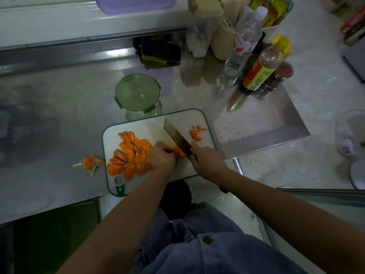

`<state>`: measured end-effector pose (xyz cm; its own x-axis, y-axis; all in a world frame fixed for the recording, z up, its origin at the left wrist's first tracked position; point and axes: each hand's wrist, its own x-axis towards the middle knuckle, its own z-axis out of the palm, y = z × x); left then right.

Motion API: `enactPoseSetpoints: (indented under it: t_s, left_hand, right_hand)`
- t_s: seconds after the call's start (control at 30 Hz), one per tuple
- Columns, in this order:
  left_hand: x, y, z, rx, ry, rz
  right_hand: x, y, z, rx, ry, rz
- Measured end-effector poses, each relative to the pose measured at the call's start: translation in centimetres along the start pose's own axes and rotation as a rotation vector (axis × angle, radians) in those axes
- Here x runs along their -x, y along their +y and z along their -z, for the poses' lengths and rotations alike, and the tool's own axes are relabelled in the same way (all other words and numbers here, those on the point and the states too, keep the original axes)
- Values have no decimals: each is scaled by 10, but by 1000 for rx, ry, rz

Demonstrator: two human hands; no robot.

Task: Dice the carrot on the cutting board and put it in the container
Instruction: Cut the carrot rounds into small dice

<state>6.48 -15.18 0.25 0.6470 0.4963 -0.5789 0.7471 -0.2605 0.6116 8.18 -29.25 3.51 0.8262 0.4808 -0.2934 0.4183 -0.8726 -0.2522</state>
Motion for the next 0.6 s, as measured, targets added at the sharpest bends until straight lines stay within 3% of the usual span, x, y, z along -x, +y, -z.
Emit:
enactPoseSetpoints:
  t_s: [0.6]
  left_hand:
    - [-4,4,3,-76,-18,66]
  right_hand:
    - [-8,-3,-27,-108,35,-60]
